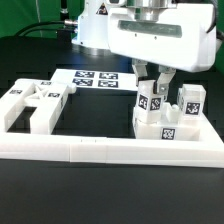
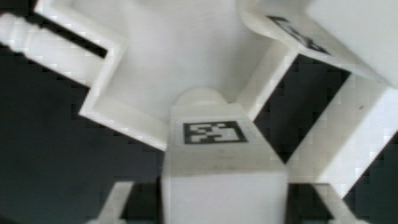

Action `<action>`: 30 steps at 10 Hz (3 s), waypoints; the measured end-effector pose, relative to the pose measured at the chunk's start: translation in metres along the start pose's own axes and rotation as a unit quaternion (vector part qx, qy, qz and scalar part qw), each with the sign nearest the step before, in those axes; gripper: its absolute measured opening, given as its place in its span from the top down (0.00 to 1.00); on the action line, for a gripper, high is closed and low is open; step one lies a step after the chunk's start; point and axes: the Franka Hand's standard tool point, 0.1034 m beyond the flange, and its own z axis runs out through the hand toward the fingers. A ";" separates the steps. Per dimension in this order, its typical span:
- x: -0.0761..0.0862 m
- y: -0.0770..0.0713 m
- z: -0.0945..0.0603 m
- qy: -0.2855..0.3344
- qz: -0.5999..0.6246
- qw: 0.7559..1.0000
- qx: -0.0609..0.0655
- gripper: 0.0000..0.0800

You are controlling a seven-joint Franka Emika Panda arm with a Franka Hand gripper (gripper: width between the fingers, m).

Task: Assemble chair

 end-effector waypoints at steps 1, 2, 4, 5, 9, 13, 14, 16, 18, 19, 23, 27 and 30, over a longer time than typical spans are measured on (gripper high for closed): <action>0.000 0.000 0.000 -0.002 0.036 0.999 0.000 0.64; 0.001 0.000 0.000 -0.004 0.058 0.998 0.002 0.64; -0.002 0.000 0.001 -0.009 0.075 0.997 0.004 0.54; -0.002 0.000 0.001 -0.009 0.066 0.998 0.004 0.31; 0.001 0.000 0.001 -0.007 -0.048 0.999 0.005 0.19; 0.001 0.000 0.001 -0.006 -0.187 0.982 0.006 0.19; 0.001 0.000 0.001 -0.006 -0.230 0.973 0.006 0.19; 0.000 0.000 0.001 -0.002 -0.315 0.949 0.003 0.19; 0.000 -0.001 0.001 -0.001 -0.371 0.929 0.002 0.19; 0.001 0.000 0.001 0.000 -0.411 0.912 0.001 0.19; 0.003 0.000 0.001 0.003 -0.504 0.864 0.001 0.19; 0.005 0.001 0.001 0.003 -0.548 0.837 0.001 0.44; 0.005 0.001 0.001 0.003 -0.535 0.845 0.001 0.64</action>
Offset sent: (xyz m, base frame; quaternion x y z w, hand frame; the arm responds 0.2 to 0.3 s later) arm 0.0000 0.0000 0.0000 0.0000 0.0000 0.0650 0.9979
